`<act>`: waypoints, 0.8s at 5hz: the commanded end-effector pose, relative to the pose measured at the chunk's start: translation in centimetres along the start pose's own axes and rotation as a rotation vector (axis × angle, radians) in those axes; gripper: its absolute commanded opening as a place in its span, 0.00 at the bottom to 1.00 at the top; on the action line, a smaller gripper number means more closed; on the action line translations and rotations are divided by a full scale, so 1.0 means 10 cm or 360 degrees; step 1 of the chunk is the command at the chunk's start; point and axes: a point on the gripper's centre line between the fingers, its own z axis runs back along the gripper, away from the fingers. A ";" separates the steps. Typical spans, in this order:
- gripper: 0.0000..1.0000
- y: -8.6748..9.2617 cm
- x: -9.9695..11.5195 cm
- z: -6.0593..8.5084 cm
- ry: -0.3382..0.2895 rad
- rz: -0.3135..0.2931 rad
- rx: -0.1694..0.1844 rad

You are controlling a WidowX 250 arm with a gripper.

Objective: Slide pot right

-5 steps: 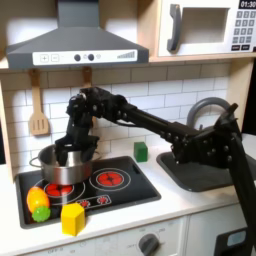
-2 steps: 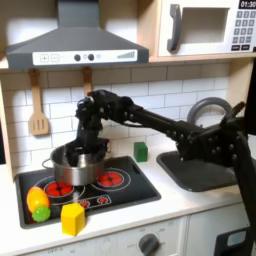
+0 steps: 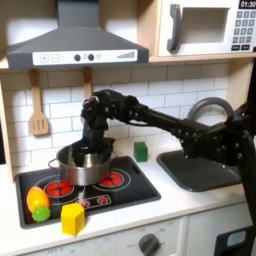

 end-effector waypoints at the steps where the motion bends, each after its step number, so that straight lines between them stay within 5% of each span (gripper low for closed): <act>1: 1.00 -0.18 -0.02 0.04 -0.0006 -0.0045 -0.0033; 4: 1.00 -0.45 -0.10 0.11 -0.0011 -0.0109 -0.0072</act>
